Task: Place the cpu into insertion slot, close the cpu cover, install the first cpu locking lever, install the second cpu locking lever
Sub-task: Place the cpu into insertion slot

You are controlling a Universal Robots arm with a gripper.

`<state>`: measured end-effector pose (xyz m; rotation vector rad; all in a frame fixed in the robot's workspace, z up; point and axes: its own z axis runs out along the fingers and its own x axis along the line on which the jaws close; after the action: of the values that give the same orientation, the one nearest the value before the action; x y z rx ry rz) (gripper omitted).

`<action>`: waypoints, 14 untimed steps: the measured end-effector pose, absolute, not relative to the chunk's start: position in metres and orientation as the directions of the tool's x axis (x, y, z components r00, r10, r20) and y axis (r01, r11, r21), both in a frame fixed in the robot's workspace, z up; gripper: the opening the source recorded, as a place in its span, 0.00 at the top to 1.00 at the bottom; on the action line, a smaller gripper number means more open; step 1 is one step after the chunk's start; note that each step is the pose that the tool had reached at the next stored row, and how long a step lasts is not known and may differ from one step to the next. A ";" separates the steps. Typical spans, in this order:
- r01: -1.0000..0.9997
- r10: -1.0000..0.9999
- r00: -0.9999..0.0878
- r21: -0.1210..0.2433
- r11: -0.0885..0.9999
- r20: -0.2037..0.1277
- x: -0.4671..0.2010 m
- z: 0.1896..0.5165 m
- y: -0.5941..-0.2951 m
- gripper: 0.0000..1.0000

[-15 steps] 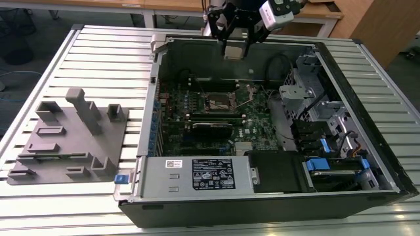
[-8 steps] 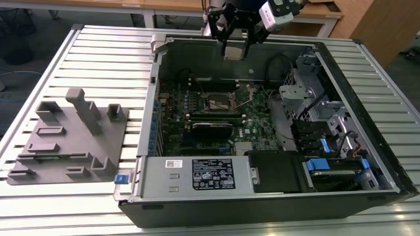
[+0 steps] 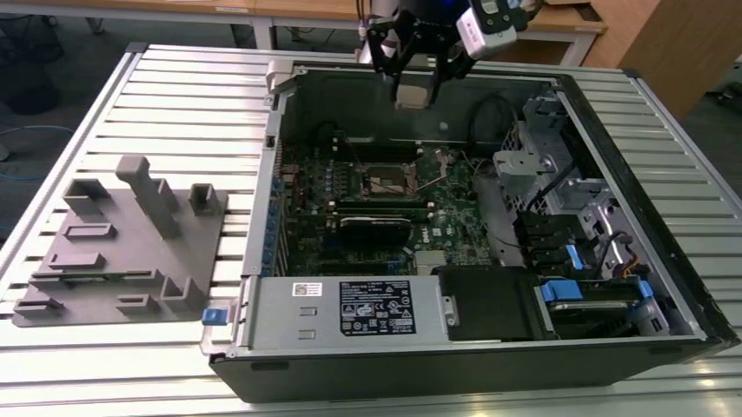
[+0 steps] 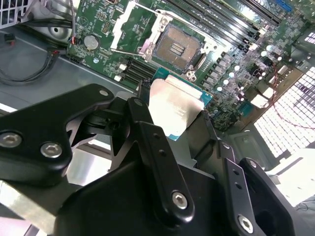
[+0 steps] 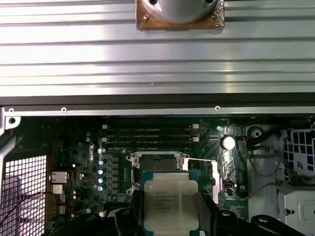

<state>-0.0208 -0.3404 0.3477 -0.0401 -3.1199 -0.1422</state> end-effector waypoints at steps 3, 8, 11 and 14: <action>0.027 0.025 -1.000 0.091 0.996 0.019 -0.021 0.344 -0.340 0.46; 0.026 0.025 -1.000 0.090 0.996 0.019 -0.021 0.342 -0.340 0.46; 0.026 0.025 -1.000 0.091 0.996 0.019 -0.021 0.342 -0.340 0.46; 0.026 0.025 -1.000 0.092 0.995 0.017 -0.021 0.342 -0.340 0.46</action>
<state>-0.0209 -0.3403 0.3416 -0.0401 -3.1218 -0.1443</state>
